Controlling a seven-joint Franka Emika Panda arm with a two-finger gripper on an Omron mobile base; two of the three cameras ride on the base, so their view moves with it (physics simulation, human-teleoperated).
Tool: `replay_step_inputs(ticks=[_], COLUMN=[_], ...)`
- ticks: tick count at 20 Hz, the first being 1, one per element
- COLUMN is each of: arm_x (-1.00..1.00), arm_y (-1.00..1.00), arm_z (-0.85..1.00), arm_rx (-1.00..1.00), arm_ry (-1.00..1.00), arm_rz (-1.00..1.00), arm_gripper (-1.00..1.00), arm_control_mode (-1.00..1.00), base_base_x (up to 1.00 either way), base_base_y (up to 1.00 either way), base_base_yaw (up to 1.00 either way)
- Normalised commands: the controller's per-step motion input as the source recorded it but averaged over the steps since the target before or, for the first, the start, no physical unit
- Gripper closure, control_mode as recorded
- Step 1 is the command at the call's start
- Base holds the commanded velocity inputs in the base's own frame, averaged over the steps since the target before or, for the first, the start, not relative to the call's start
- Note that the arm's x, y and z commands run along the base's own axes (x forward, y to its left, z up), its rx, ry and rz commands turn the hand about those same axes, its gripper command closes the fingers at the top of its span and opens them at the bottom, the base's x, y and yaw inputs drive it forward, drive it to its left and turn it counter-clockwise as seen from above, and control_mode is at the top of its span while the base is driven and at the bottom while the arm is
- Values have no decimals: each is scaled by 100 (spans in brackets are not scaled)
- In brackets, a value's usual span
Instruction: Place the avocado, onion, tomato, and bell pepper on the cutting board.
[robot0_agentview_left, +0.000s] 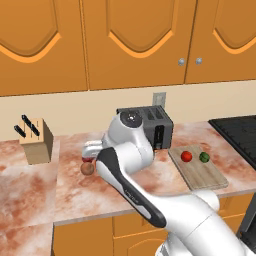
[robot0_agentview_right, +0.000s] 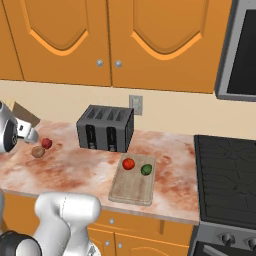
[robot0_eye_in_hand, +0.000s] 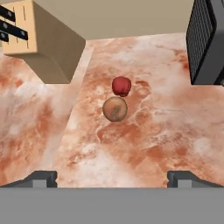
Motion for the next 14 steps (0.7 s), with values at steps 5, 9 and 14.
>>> replay_step_inputs(ticks=[5,9,14], arm_x=[34,26,18], arm_y=[21,3,0], arm_z=[-9,-19,-28], arm_rx=[0,0,-1], arm_ry=[6,7,7], arm_rz=[5,5,4], arm_gripper=[-100,-100,-100], arm_control_mode=[-100,-100,-100], base_base_x=[0,0,0], base_base_y=[0,0,0], base_base_yaw=[0,0,0])
